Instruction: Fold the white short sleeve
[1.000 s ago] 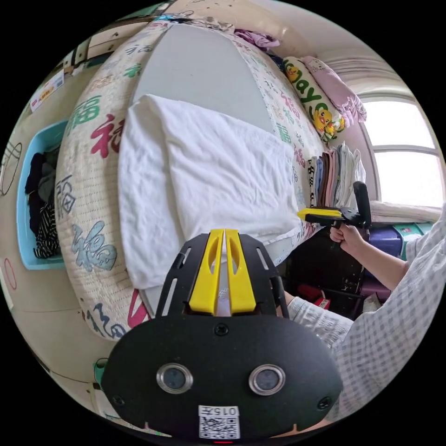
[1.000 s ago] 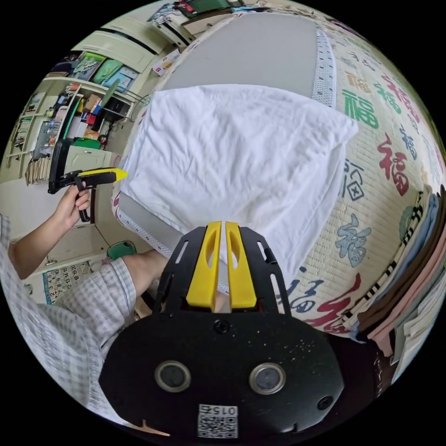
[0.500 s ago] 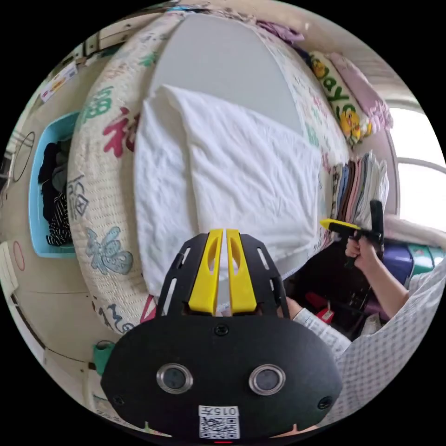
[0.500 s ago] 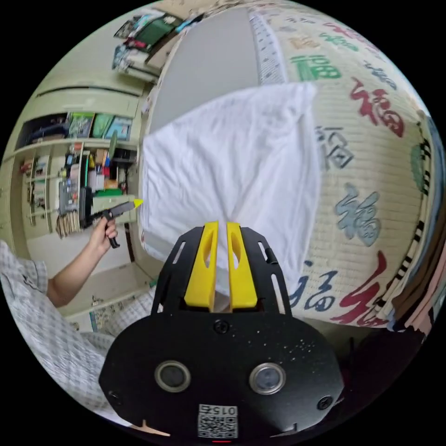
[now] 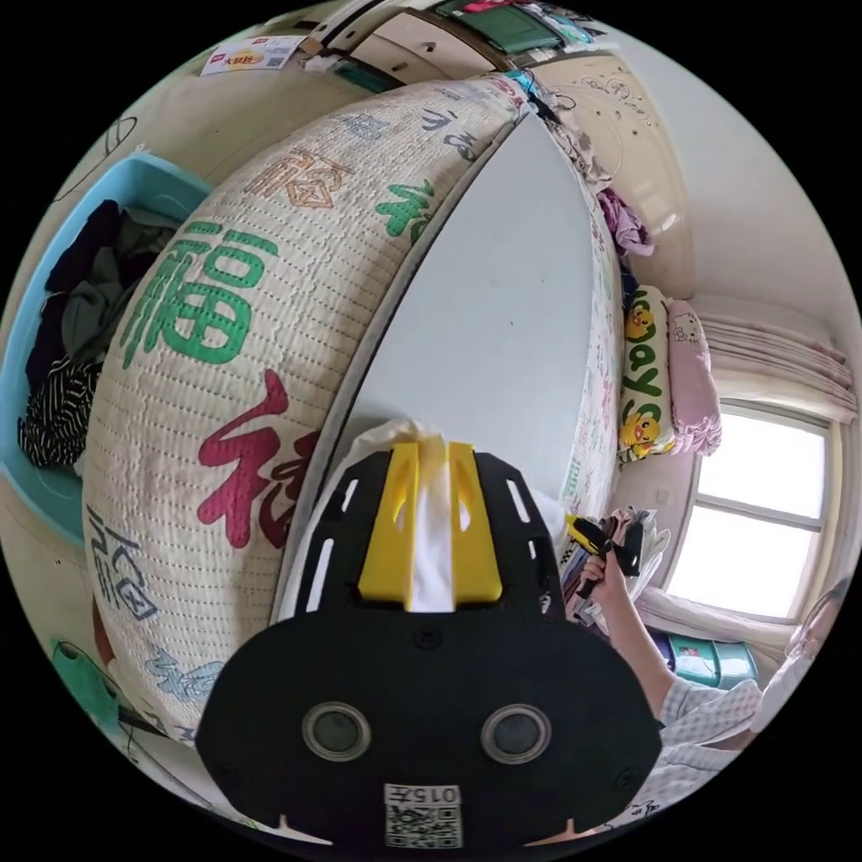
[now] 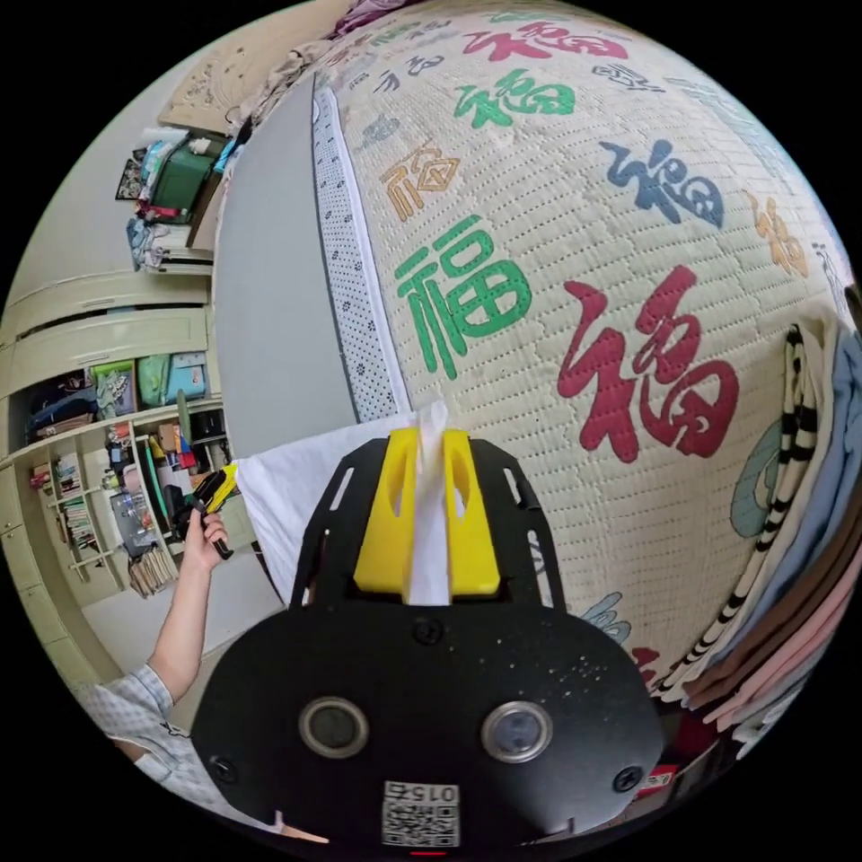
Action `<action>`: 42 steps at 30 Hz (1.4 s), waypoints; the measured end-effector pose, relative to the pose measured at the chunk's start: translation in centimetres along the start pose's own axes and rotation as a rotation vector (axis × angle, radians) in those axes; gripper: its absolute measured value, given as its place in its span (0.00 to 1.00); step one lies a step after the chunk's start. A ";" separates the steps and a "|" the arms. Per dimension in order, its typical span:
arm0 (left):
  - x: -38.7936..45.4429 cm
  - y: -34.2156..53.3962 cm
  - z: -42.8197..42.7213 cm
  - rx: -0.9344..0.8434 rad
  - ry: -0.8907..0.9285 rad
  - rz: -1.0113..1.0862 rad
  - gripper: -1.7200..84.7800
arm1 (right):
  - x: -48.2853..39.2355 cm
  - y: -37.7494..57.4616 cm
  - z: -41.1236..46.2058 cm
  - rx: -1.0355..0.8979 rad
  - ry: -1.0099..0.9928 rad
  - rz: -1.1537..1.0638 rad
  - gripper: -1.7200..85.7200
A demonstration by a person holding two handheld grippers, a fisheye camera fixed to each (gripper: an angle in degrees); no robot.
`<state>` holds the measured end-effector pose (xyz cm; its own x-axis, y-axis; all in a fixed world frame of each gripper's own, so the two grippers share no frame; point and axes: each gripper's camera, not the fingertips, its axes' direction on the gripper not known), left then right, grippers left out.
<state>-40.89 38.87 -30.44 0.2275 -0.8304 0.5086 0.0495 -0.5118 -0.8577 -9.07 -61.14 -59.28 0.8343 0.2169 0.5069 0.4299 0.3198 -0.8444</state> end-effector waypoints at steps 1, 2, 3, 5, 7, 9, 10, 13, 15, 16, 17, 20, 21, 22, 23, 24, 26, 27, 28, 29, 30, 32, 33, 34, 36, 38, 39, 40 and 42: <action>-0.1 0.0 -0.2 0.007 -0.010 0.006 0.03 | -0.5 0.0 -0.3 0.009 0.017 -0.008 0.05; -0.2 0.0 -0.3 0.013 -0.014 0.008 0.03 | -1.2 -0.1 -1.1 0.020 0.063 -0.008 0.04; -0.4 0.0 -0.6 0.026 -0.017 0.015 0.02 | -2.1 -0.2 -1.7 0.030 0.106 -0.016 0.03; -0.8 -0.1 -0.9 0.030 -0.027 0.019 0.02 | -3.2 -0.3 -2.4 0.035 0.158 -0.031 0.03; -1.1 -0.3 -0.6 0.016 -0.031 0.032 0.02 | -4.4 -0.3 -2.8 0.035 0.179 -0.035 0.03; -1.1 -0.4 -0.4 0.012 -0.024 0.044 0.02 | -6.2 0.5 -4.7 0.081 0.204 -0.021 0.05; -1.0 -0.5 -0.2 0.006 -0.015 0.050 0.02 | -6.9 1.0 -5.5 0.106 0.224 -0.033 0.05; -0.5 -0.8 0.0 -0.013 -0.018 0.089 0.03 | -13.2 5.3 -8.8 0.191 0.346 -0.219 0.07; -0.2 -1.0 0.3 -0.030 -0.018 0.116 0.03 | -20.2 9.6 -8.0 0.141 0.265 -0.436 0.08; -0.1 -1.1 0.6 -0.042 -0.015 0.129 0.03 | -22.1 10.6 -7.2 0.108 0.238 -0.492 0.09; 0.0 -1.2 0.7 -0.048 -0.013 0.133 0.03 | -26.2 12.7 -5.1 0.039 0.187 -0.603 0.09; 0.3 -1.5 1.1 -0.066 -0.007 0.144 0.03 | -35.7 17.6 1.4 -0.130 0.118 -0.862 0.12; 0.5 -1.6 1.2 -0.072 -0.004 0.147 0.03 | -38.6 19.1 3.8 -0.192 0.113 -0.930 0.14; 0.6 -1.6 1.3 -0.078 0.001 0.147 0.03 | -39.8 19.8 4.8 -0.216 0.112 -0.960 0.14; 0.6 -1.6 1.4 -0.079 0.004 0.145 0.03 | -41.6 20.9 6.4 -0.248 0.126 -1.001 0.15; 0.7 -1.7 1.5 -0.082 0.011 0.141 0.03 | -42.9 21.8 7.5 -0.262 0.147 -1.028 0.14; 0.8 -1.7 1.7 -0.085 0.024 0.137 0.03 | -44.1 22.9 8.8 -0.266 0.222 -1.066 0.14; 0.9 -1.8 1.9 -0.088 0.033 0.136 0.03 | -44.5 23.4 9.7 -0.281 0.268 -1.088 0.13; 1.0 -1.8 2.0 -0.090 0.040 0.138 0.02 | -44.7 23.6 10.0 -0.295 0.281 -1.098 0.13; 1.1 -1.8 2.1 -0.091 0.044 0.138 0.02 | -45.1 24.1 10.3 -0.295 0.314 -1.114 0.11; 1.2 -1.8 2.3 -0.094 0.051 0.138 0.02 | -45.4 24.6 10.0 -0.255 0.366 -1.138 0.08; 1.5 -1.8 2.5 -0.099 0.065 0.143 0.02 | -45.9 24.7 9.4 -0.271 0.388 -1.144 0.05; 1.8 -1.7 2.4 -0.087 0.071 0.151 0.02 | -46.0 24.4 8.5 -0.294 0.353 -1.111 0.04; 2.3 -1.6 2.3 -0.071 0.067 0.165 0.01 | -46.0 24.3 8.1 -0.296 0.337 -1.097 0.04; 3.1 -1.6 2.4 -0.064 0.053 0.189 0.01 | -45.8 24.4 6.2 -0.294 0.286 -1.080 0.03; 3.8 -1.7 2.7 -0.065 0.023 0.204 0.01 | -45.7 24.9 5.3 -0.292 0.257 -1.082 0.03; 4.2 -1.8 3.1 -0.071 0.005 0.206 0.01 | -45.5 25.2 5.3 -0.302 0.263 -1.085 0.03; 4.5 -1.9 3.4 -0.075 0.011 0.206 0.01 | -45.4 25.3 5.5 -0.309 0.278 -1.082 0.03; 5.1 -2.0 3.8 -0.079 0.016 0.202 0.01 | -44.4 25.5 6.5 -0.336 0.323 -1.061 0.04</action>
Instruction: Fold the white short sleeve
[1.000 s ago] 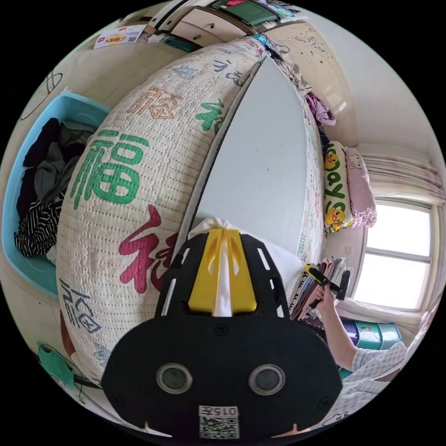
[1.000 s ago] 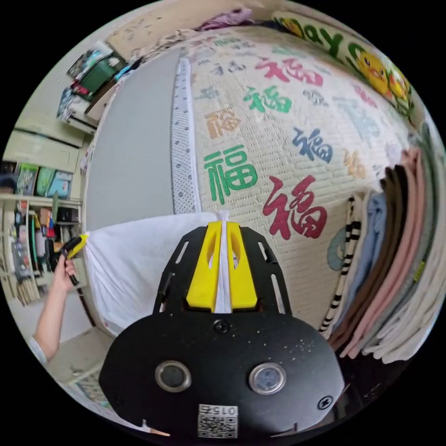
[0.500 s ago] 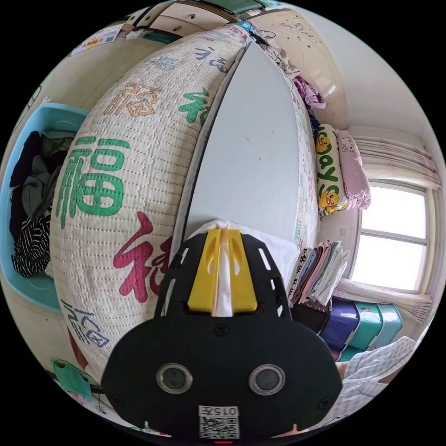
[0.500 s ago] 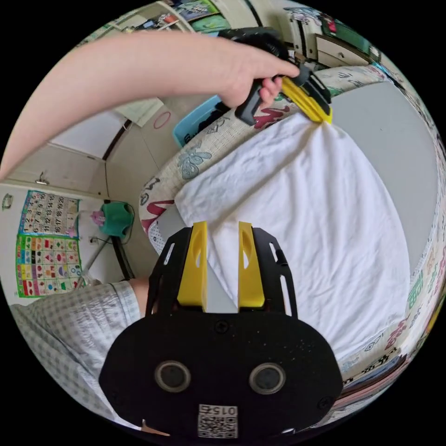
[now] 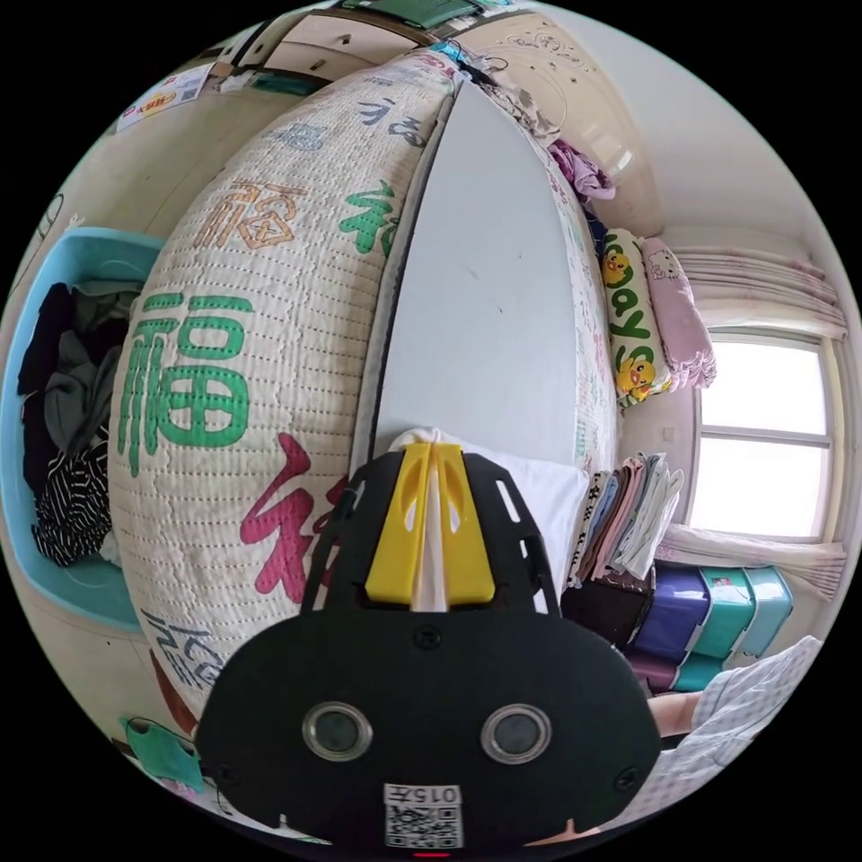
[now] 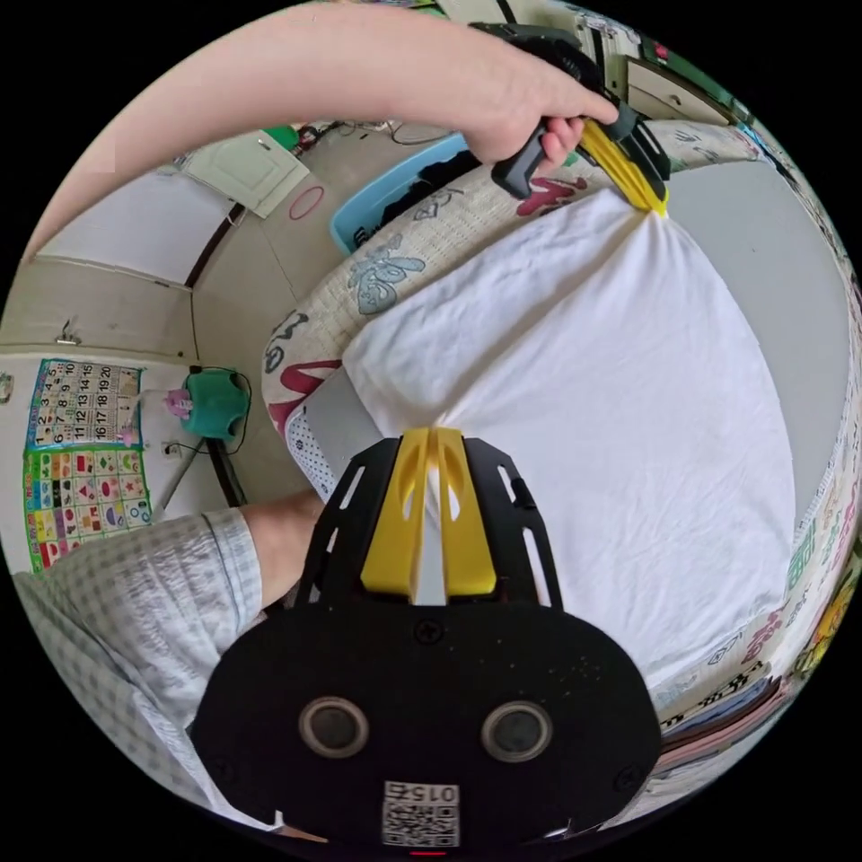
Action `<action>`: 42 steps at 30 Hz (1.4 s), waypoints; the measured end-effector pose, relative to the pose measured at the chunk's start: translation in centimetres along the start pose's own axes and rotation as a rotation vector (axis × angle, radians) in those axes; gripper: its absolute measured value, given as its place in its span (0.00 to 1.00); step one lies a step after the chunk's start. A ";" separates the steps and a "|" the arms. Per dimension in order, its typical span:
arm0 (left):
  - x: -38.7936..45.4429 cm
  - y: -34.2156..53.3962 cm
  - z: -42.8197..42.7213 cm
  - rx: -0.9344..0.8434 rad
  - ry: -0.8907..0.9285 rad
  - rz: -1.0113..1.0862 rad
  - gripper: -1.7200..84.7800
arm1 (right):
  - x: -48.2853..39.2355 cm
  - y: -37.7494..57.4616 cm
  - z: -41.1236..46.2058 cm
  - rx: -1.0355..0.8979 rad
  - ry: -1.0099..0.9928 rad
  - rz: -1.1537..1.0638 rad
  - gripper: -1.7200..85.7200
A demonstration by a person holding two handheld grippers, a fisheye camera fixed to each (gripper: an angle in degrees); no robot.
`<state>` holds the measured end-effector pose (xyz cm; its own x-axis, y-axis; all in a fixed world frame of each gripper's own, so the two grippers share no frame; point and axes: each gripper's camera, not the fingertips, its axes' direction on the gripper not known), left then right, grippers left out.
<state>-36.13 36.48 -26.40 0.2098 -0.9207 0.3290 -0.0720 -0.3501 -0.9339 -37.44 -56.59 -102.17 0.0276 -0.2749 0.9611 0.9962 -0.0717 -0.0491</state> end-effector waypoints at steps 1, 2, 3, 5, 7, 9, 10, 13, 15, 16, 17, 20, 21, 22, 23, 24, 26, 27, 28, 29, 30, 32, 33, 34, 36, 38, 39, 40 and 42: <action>0.6 -0.1 0.2 -0.004 -0.011 0.006 0.01 | 0.1 0.2 -0.1 0.016 -0.013 0.006 0.04; 1.0 -0.1 0.3 -0.005 -0.020 0.011 0.01 | 0.4 0.4 -0.2 0.009 -0.033 0.034 0.05; 1.8 -0.2 0.5 -0.012 -0.044 0.020 0.01 | 0.4 0.8 -0.4 0.003 -0.044 0.049 0.06; 3.2 -0.3 0.7 -0.027 -0.092 0.038 0.01 | 0.2 2.1 -1.1 0.012 -0.043 0.051 0.07; 5.4 -0.4 0.8 -0.046 -0.155 0.070 0.02 | 0.1 4.3 -2.1 0.032 -0.066 0.064 0.07; 7.1 -0.3 0.7 -0.068 -0.210 0.083 0.02 | 0.7 8.4 -3.6 0.071 -0.128 0.108 0.07; 8.3 -0.1 0.5 -0.082 -0.274 0.072 0.02 | 1.1 9.7 -4.0 0.081 -0.139 0.131 0.07; 12.6 0.7 -1.0 -0.008 -0.470 0.098 0.02 | 4.2 17.5 -5.6 0.144 -0.194 0.289 0.08; 16.0 1.1 -1.3 0.043 -0.467 0.153 0.02 | 8.0 25.2 -6.3 0.192 -0.195 0.480 0.08; 18.4 1.0 -0.8 0.049 -0.433 0.202 0.03 | 9.1 27.3 -6.4 0.205 -0.186 0.536 0.08; 19.7 0.9 -0.2 0.042 -0.413 0.230 0.04 | 11.2 31.5 -6.5 0.231 -0.168 0.656 0.09; 26.8 -0.4 4.8 -0.061 -0.321 0.387 0.09 | 16.0 42.0 -5.8 0.272 -0.141 0.951 0.11; 29.9 -0.9 7.5 -0.094 -0.303 0.446 0.12 | 17.4 45.7 -5.1 0.292 -0.166 1.037 0.12; 33.0 -1.3 10.2 -0.119 -0.289 0.506 0.13 | 18.0 47.3 -4.7 0.301 -0.180 1.070 0.12; 34.5 -1.5 11.8 -0.137 -0.275 0.539 0.14 | 18.9 49.9 -3.7 0.313 -0.204 1.121 0.13; 37.4 -1.9 15.0 -0.186 -0.251 0.593 0.15 | 19.4 51.9 -2.7 0.321 -0.231 1.148 0.14; 41.2 -2.5 20.0 -0.264 -0.246 0.654 0.16 | 19.8 54.1 -1.1 0.328 -0.283 1.164 0.15; 43.3 -2.8 23.3 -0.322 -0.247 0.683 0.17 | 19.9 55.0 0.0 0.329 -0.324 1.162 0.15; 45.0 -3.1 26.3 -0.374 -0.255 0.703 0.17 | 19.9 55.4 0.5 0.327 -0.342 1.161 0.16; 45.8 -3.2 27.7 -0.397 -0.263 0.714 0.17 | 19.8 56.2 1.6 0.322 -0.376 1.164 0.16; 47.2 -3.4 30.3 -0.438 -0.286 0.737 0.17 | 19.6 56.8 2.4 0.331 -0.400 1.170 0.16; 48.4 -3.5 33.5 -0.498 -0.346 0.753 0.17 | 19.3 57.8 3.0 0.340 -0.394 1.185 0.15; 48.8 -3.5 35.3 -0.545 -0.385 0.750 0.17 | 19.2 58.3 3.3 0.334 -0.387 1.192 0.14; 48.9 -3.5 36.7 -0.587 -0.427 0.747 0.16 | 19.2 58.6 3.4 0.332 -0.387 1.196 0.13; 48.8 -3.4 38.1 -0.633 -0.497 0.748 0.12 | 18.9 59.2 3.7 0.359 -0.443 1.171 0.09; 49.1 -3.2 38.2 -0.621 -0.553 0.780 0.05 | 18.7 59.4 4.0 0.341 -0.451 1.167 0.06; 49.2 -3.1 38.3 -0.636 -0.552 0.791 0.04 | 18.7 59.7 4.2 0.326 -0.434 1.181 0.04; 49.4 -3.1 38.2 -0.640 -0.537 0.797 0.03 | 18.7 59.9 4.1 0.329 -0.430 1.187 0.04; 49.8 -3.4 37.7 -0.623 -0.516 0.799 0.03 | 18.7 61.3 3.6 0.371 -0.436 1.190 0.02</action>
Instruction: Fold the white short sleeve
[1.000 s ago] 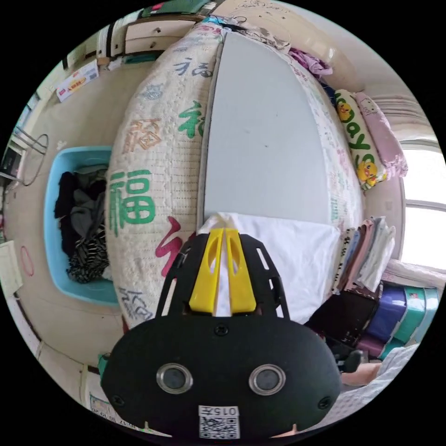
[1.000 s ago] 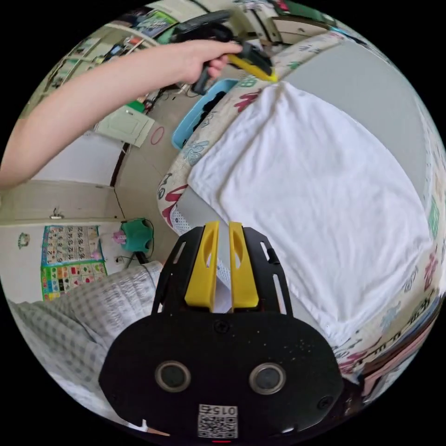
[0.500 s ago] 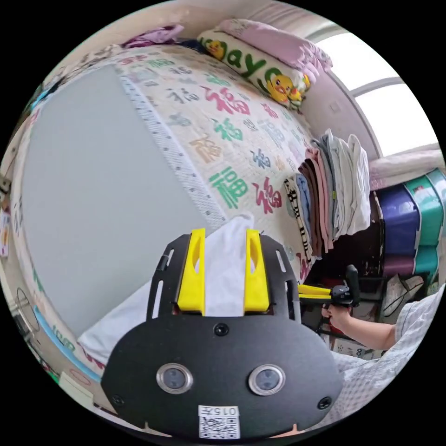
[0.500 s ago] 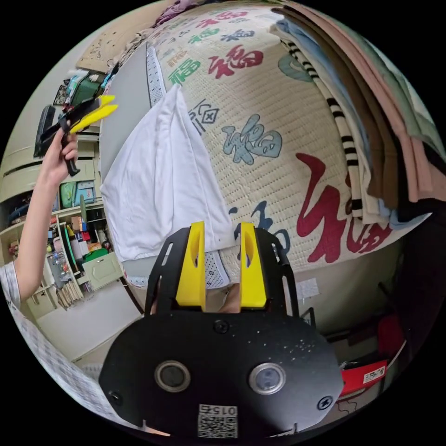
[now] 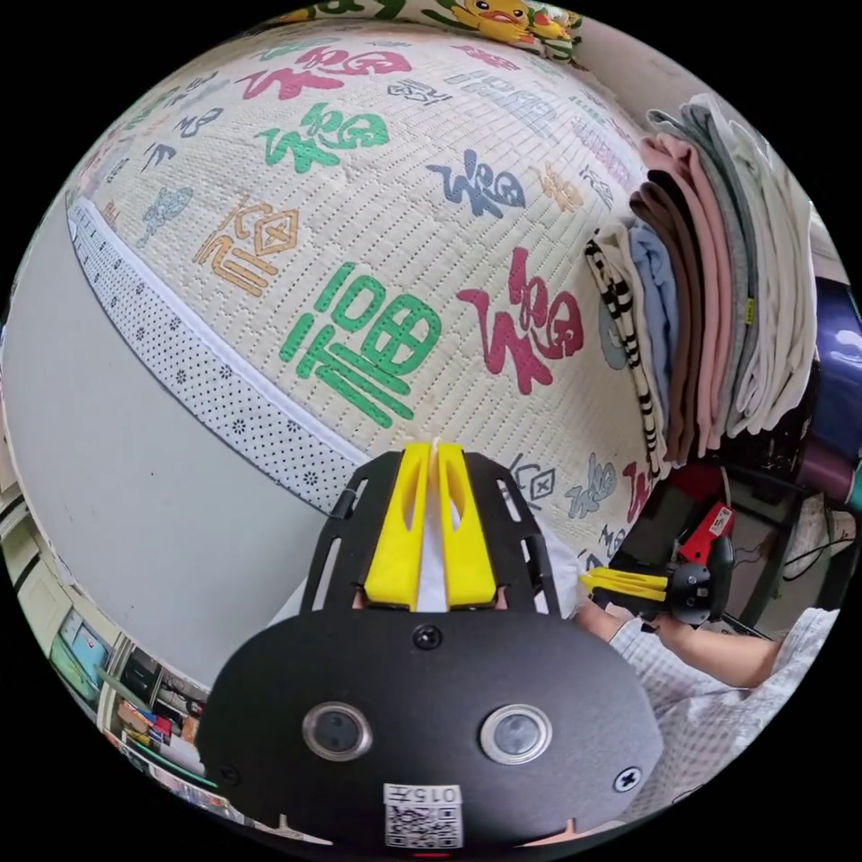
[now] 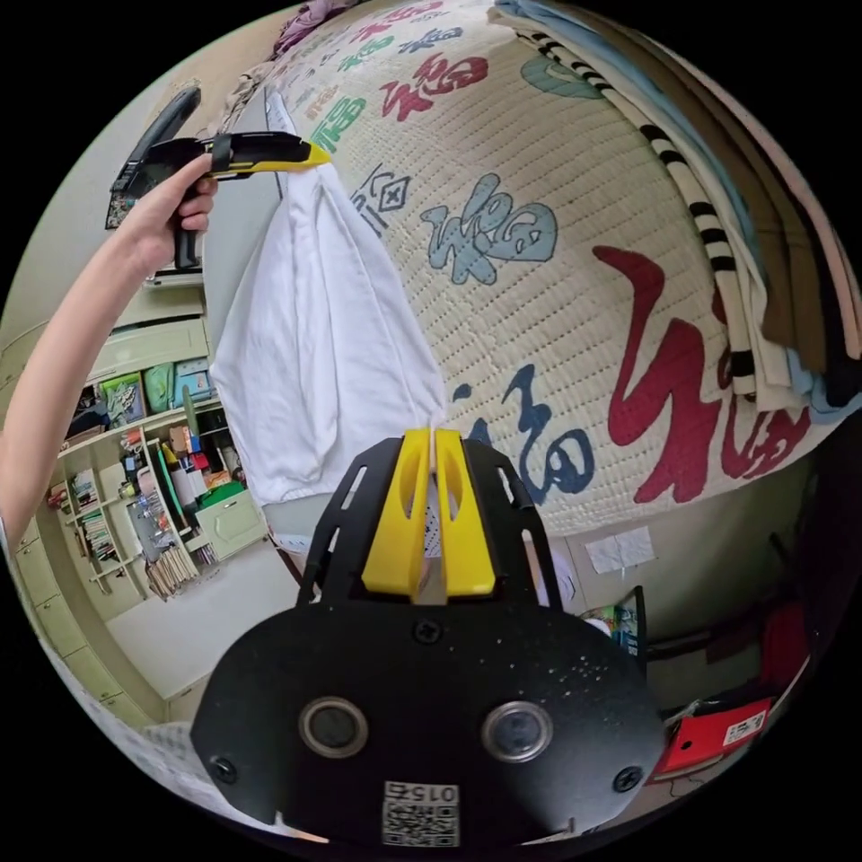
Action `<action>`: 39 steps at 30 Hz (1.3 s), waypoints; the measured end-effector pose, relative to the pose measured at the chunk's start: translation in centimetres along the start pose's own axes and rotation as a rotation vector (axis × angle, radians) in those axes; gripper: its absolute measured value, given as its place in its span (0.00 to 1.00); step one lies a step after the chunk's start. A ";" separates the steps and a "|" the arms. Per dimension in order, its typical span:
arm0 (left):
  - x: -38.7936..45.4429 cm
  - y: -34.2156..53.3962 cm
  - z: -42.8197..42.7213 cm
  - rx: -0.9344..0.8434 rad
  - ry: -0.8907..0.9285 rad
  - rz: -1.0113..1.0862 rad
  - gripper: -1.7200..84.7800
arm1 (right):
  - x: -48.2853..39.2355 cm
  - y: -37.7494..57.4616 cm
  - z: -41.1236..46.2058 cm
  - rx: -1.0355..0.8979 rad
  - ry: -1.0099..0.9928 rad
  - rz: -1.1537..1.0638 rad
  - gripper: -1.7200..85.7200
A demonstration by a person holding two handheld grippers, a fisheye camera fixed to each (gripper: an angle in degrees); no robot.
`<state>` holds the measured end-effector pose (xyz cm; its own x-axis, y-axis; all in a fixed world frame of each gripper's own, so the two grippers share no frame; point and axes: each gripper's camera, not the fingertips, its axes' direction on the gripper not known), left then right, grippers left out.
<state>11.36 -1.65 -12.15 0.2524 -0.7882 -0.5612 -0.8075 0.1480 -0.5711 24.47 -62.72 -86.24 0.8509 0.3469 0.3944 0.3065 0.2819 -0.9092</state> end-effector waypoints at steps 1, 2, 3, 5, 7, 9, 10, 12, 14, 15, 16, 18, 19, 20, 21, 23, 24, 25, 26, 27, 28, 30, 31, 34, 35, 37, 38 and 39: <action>-0.2 0.0 -0.5 0.014 0.016 -0.004 0.02 | 0.2 0.1 -0.5 0.009 -0.001 -0.002 0.02; -0.2 0.0 -0.7 0.021 0.024 -0.005 0.02 | 0.8 0.3 -1.6 0.029 0.004 -0.010 0.02; -0.4 0.1 -1.3 0.047 0.035 -0.009 0.02 | 1.3 0.5 -3.0 0.048 0.004 -0.012 0.02; -0.7 0.4 -2.7 0.117 0.078 -0.009 0.02 | 2.0 0.7 -5.7 0.091 -0.006 -0.015 0.02; -1.3 1.3 -4.9 0.226 0.196 -0.003 0.02 | 1.9 0.9 -8.7 0.136 0.031 -0.045 0.02; -2.1 2.6 -6.7 0.309 0.286 0.002 0.02 | 0.8 1.3 -12.6 0.193 0.083 -0.096 0.02; -2.8 3.8 -7.8 0.360 0.335 0.005 0.02 | 0.3 1.4 -13.5 0.205 0.088 -0.109 0.02; -4.2 6.2 -9.1 0.428 0.398 0.007 0.02 | -2.6 2.3 -15.9 0.232 0.093 -0.180 0.02; -6.1 9.4 -10.0 0.486 0.441 -0.003 0.02 | -6.0 3.0 -16.2 0.223 0.074 -0.258 0.02; -7.6 12.1 -10.3 0.519 0.459 -0.019 0.02 | -8.6 3.6 -15.5 0.201 0.053 -0.322 0.02; -9.3 14.9 -10.4 0.543 0.473 -0.044 0.02 | -10.0 3.8 -14.9 0.184 0.042 -0.355 0.02; -12.2 19.5 -9.9 0.572 0.488 -0.099 0.02 | -15.8 4.9 -10.8 0.096 0.003 -0.482 0.02; -14.2 22.7 -9.2 0.587 0.494 -0.151 0.02 | -17.2 5.1 -9.5 0.072 0.000 -0.509 0.02; -15.3 24.3 -8.7 0.592 0.497 -0.182 0.02 | -19.9 5.6 -6.8 0.024 -0.009 -0.563 0.02; -17.4 27.3 -7.5 0.593 0.502 -0.249 0.02 | -22.5 6.0 -3.9 -0.008 -0.011 -0.625 0.02; -20.5 31.4 -5.2 0.581 0.492 -0.355 0.02 | -25.9 6.5 0.8 -0.070 0.014 -0.704 0.02; -22.5 33.6 -3.4 0.564 0.488 -0.423 0.02 | -27.8 6.5 4.0 -0.120 0.029 -0.734 0.02; -24.3 35.4 -1.5 0.546 0.497 -0.491 0.02 | -28.6 6.4 5.4 -0.144 0.035 -0.740 0.02; -25.1 36.2 -0.5 0.540 0.506 -0.522 0.02 | -30.1 6.0 7.9 -0.192 0.043 -0.746 0.02; -26.4 37.5 1.2 0.547 0.541 -0.572 0.02 | -31.3 5.7 10.0 -0.230 0.058 -0.748 0.02; -27.5 38.6 2.6 0.573 0.594 -0.604 0.02 | -31.9 5.5 10.9 -0.246 0.069 -0.746 0.02; -28.7 40.3 3.9 0.654 0.658 -0.661 0.02 | -34.3 5.0 13.2 -0.289 0.110 -0.756 0.02; -29.3 41.7 4.3 0.727 0.685 -0.706 0.02 | -34.8 4.9 13.5 -0.295 0.121 -0.760 0.02; -29.7 44.1 4.6 0.796 0.715 -0.729 0.06 | -37.3 4.8 14.3 -0.296 0.160 -0.787 0.02; -29.5 44.2 4.6 0.782 0.704 -0.721 0.08 | -38.1 4.8 14.5 -0.299 0.163 -0.789 0.02; -28.4 43.9 4.8 0.651 0.617 -0.670 0.12 | -39.3 4.7 14.8 -0.301 0.178 -0.790 0.02; -28.1 43.7 5.0 0.617 0.597 -0.654 0.12 | -40.0 4.7 15.1 -0.303 0.190 -0.791 0.02; -27.6 43.2 5.3 0.569 0.571 -0.621 0.12 | -40.7 4.6 15.4 -0.306 0.203 -0.791 0.02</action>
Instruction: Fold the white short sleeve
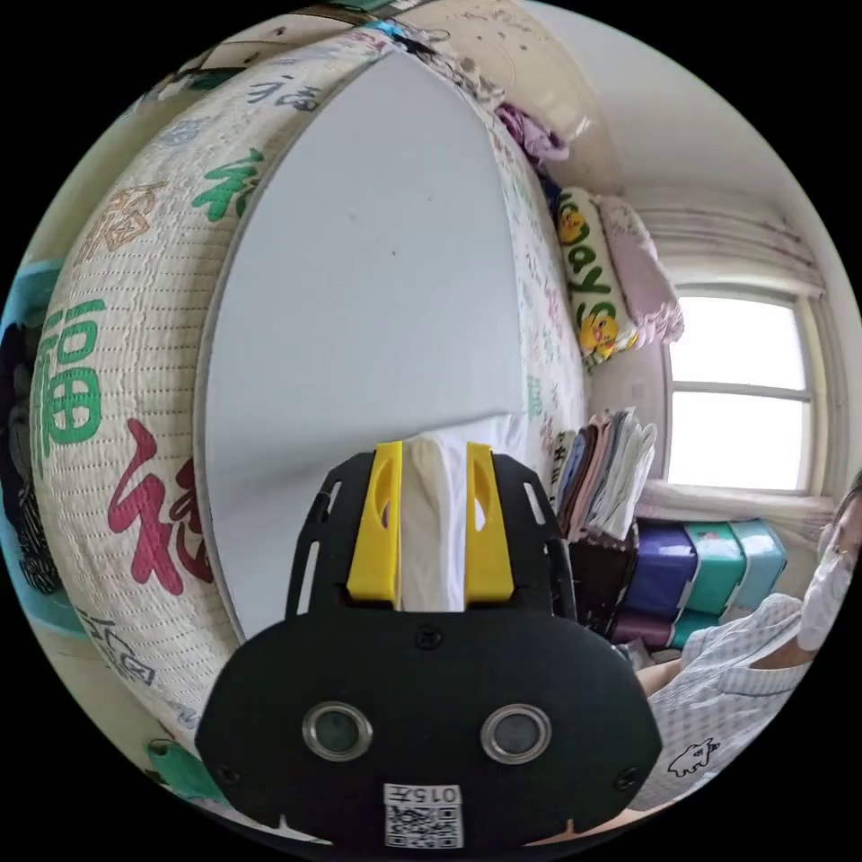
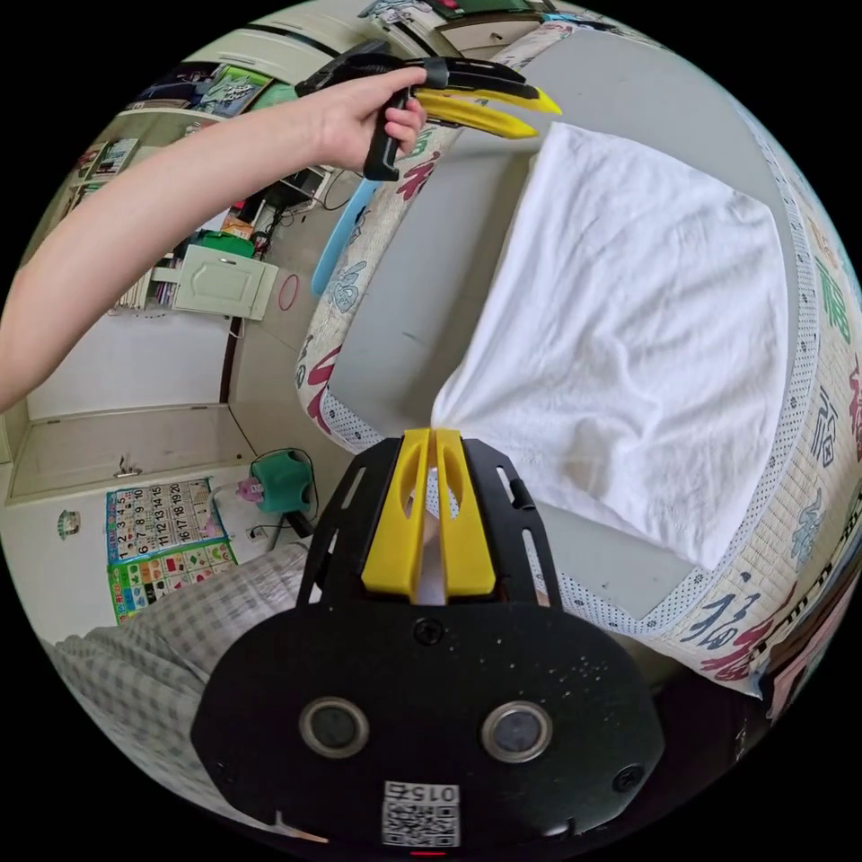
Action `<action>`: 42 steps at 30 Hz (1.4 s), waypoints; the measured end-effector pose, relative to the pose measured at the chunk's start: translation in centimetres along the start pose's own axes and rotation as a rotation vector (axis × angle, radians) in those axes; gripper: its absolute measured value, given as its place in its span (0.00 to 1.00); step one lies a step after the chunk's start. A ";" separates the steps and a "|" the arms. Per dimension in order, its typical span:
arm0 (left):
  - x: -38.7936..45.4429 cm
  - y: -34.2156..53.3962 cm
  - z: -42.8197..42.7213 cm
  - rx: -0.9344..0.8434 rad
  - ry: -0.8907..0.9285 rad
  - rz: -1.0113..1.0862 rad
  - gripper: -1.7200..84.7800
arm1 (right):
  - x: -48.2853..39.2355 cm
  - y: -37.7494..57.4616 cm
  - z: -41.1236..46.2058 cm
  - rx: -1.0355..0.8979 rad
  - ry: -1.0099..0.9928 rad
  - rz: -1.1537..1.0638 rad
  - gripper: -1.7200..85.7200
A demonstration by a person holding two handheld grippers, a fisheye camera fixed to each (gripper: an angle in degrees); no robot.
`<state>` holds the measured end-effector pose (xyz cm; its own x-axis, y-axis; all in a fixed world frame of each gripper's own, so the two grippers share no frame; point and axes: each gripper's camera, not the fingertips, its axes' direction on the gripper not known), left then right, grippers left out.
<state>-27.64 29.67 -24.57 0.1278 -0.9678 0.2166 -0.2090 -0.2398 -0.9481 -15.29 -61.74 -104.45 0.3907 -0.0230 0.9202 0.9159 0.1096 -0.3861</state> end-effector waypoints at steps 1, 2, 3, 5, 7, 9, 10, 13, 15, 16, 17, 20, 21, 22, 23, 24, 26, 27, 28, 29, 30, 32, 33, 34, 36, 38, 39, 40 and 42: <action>0.2 0.1 0.6 -0.030 -0.009 0.021 0.10 | -0.2 -0.3 0.1 -0.004 0.006 0.001 0.02; 0.3 0.1 0.9 -0.039 -0.010 0.027 0.09 | -0.5 -0.8 0.2 -0.014 0.016 0.003 0.02; 0.3 0.0 1.2 -0.053 -0.014 0.025 0.06 | -0.8 -1.3 0.3 -0.019 0.021 0.003 0.02; 0.4 0.0 1.2 -0.049 -0.028 0.011 0.03 | -1.2 -2.0 0.2 -0.017 0.025 0.001 0.02; 1.4 0.2 0.1 0.002 -0.086 0.057 0.02 | -1.6 -2.6 -0.1 0.003 0.020 0.002 0.02; 1.9 0.6 -0.2 0.012 -0.172 0.089 0.02 | -1.9 -3.6 0.1 0.021 -0.016 0.032 0.02; 1.7 0.8 -0.1 0.010 -0.220 0.083 0.02 | -1.8 -3.9 0.4 0.019 -0.028 0.052 0.02; -0.1 1.2 0.8 -0.016 -0.237 0.032 0.02 | -0.9 -5.4 3.0 -0.009 -0.070 0.168 0.02; -0.8 1.5 0.7 0.001 -0.206 0.011 0.02 | -0.9 -6.2 5.2 -0.063 -0.087 0.217 0.03; -0.7 1.7 0.5 0.013 -0.213 -0.002 0.02 | -1.1 -6.3 5.5 -0.071 -0.104 0.217 0.03; -0.5 1.9 0.4 0.020 -0.229 0.003 0.02 | -1.7 -6.4 5.7 -0.092 -0.165 0.206 0.03; 0.6 3.3 -0.6 0.030 -0.311 0.013 0.02 | -3.6 -6.0 4.1 -0.070 -0.267 0.113 0.04; 1.0 4.4 -1.3 0.036 -0.316 0.012 0.02 | -3.7 -5.6 2.8 -0.046 -0.269 0.079 0.04; 1.4 5.9 -1.8 0.038 -0.308 0.012 0.03 | -3.5 -5.5 1.9 -0.029 -0.261 0.070 0.05; 1.6 6.7 -2.0 0.035 -0.302 0.010 0.04 | -2.3 -5.0 0.0 0.016 -0.220 0.074 0.05; 1.9 8.5 -2.2 0.019 -0.292 0.001 0.05 | -0.3 -4.6 -1.9 0.069 -0.155 0.099 0.07; 2.0 11.4 -1.7 -0.025 -0.275 -0.036 0.08 | 3.7 -3.9 -4.4 0.145 -0.039 0.181 0.08; 1.8 13.4 -1.0 -0.064 -0.256 -0.071 0.09 | 6.7 -3.4 -5.5 0.189 0.014 0.248 0.10; 1.6 15.2 0.0 -0.108 -0.231 -0.108 0.09 | 8.2 -3.2 -5.8 0.203 0.024 0.283 0.10; 1.5 16.0 0.5 -0.127 -0.219 -0.128 0.10 | 10.9 -3.0 -5.8 0.200 0.008 0.343 0.12; 1.2 17.7 1.4 -0.152 -0.202 -0.171 0.10 | 13.1 -3.2 -5.1 0.158 -0.019 0.389 0.13; 0.9 19.8 2.3 -0.161 -0.195 -0.229 0.10 | 14.8 -3.7 -3.7 0.107 -0.007 0.399 0.14; 0.7 20.8 2.9 -0.162 -0.175 -0.262 0.10 | 15.3 -4.0 -2.8 0.085 0.011 0.393 0.13; 0.6 21.4 3.4 -0.164 -0.156 -0.283 0.10 | 15.4 -4.2 -2.2 0.071 0.013 0.394 0.12; 0.6 21.7 4.1 -0.175 -0.177 -0.290 0.09 | 16.1 -5.1 0.1 0.020 -0.058 0.398 0.09; 0.5 21.7 4.5 -0.182 -0.207 -0.283 0.06 | 16.6 -5.7 1.6 -0.013 -0.089 0.408 0.06; 0.4 21.7 4.6 -0.186 -0.205 -0.281 0.05 | 16.8 -6.0 2.1 -0.011 -0.086 0.416 0.05; 0.2 21.7 4.4 -0.185 -0.193 -0.286 0.04 | 16.9 -6.2 2.3 -0.007 -0.085 0.415 0.04; 0.1 21.8 3.7 -0.177 -0.189 -0.286 0.03 | 17.1 -6.8 3.0 -0.009 -0.068 0.399 0.03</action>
<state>-28.58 24.66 -46.07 0.3782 -0.8327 0.4046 -0.3010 -0.5239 -0.7968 -15.07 -59.90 -85.90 0.7092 0.0851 0.6999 0.6943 0.0880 -0.7143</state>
